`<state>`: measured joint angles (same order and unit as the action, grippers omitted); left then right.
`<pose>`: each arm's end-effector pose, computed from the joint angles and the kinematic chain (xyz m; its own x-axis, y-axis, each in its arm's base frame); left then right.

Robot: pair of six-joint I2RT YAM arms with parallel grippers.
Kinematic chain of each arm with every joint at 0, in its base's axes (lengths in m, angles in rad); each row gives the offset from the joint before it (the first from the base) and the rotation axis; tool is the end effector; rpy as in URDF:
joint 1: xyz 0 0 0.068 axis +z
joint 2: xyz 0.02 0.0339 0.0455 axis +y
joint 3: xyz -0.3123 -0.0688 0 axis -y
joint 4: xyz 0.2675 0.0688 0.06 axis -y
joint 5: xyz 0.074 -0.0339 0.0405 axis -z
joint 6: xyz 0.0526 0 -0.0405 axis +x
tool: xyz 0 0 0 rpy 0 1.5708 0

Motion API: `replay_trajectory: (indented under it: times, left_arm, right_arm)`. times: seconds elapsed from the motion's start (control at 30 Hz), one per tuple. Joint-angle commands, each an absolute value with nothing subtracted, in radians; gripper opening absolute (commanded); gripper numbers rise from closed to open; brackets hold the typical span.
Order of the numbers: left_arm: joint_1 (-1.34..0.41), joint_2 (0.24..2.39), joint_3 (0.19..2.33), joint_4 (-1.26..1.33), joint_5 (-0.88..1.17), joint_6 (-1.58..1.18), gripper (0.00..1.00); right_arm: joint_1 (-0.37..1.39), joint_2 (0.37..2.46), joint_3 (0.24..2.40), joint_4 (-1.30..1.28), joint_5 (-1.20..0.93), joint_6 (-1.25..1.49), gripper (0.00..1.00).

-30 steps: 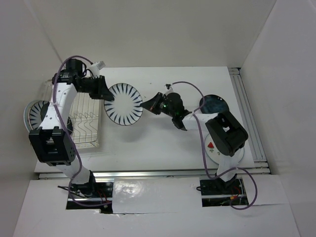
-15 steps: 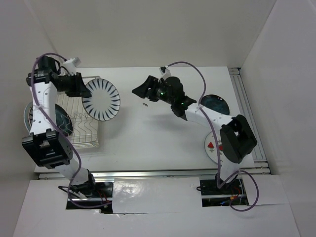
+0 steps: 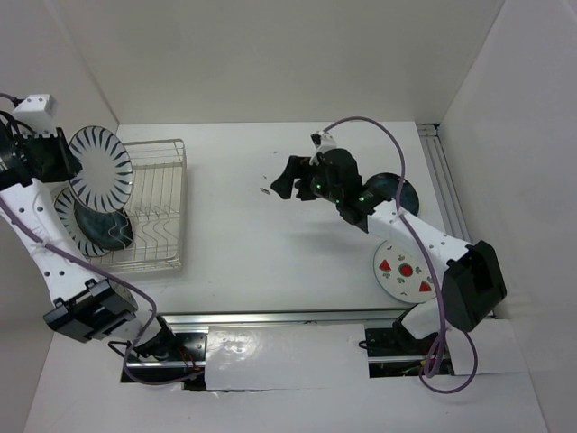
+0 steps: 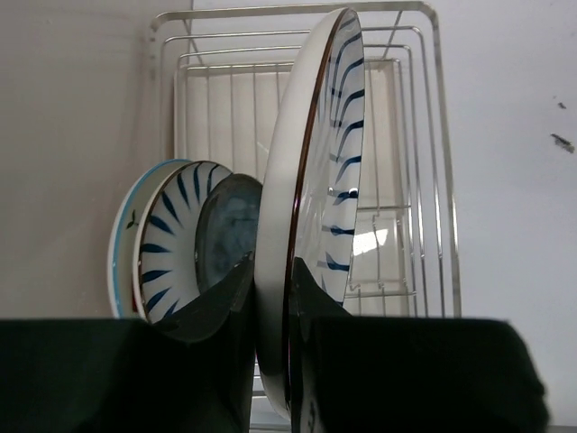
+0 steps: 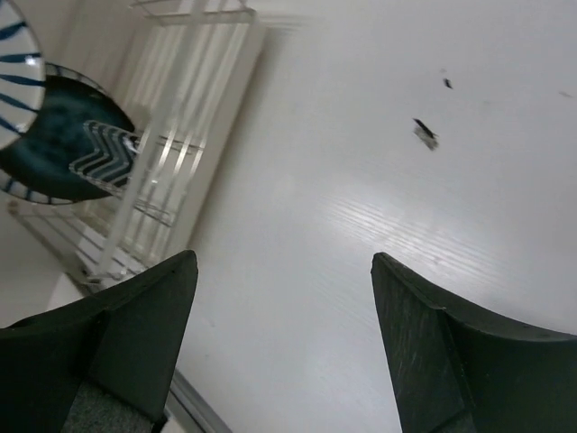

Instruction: Load the plates into the dish rack

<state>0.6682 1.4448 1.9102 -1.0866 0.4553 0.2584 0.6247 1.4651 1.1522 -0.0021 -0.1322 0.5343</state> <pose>0.2431 0.1624 0.5264 -0.5121 -0.1119 -0.8516 -0.1499 0.9879 -0.0396 0.3042 0.2278 0.3597 -0.5633 0.2162 -0.7975 -0.4585 0.7212 0.5193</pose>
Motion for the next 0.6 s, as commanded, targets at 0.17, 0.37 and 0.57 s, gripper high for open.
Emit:
replay_trajectory:
  times: [0.17,0.37,0.57]
  left_arm:
    - [0.676,1.322,1.822,-0.937,0.316,0.443,0.00]
    - [0.676,1.313,1.756,-0.914,0.253,0.517,0.00]
    - [0.676,1.295,1.687,-0.894,0.262,0.551,0.00]
  right_arm:
    - [0.551,1.257,0.968,-0.112,0.015,0.446,0.86]
    - [0.517,1.169,0.916,-0.132,0.054,0.436,0.86]
    - [0.482,1.167,0.927,-0.170,0.054,0.417,0.86]
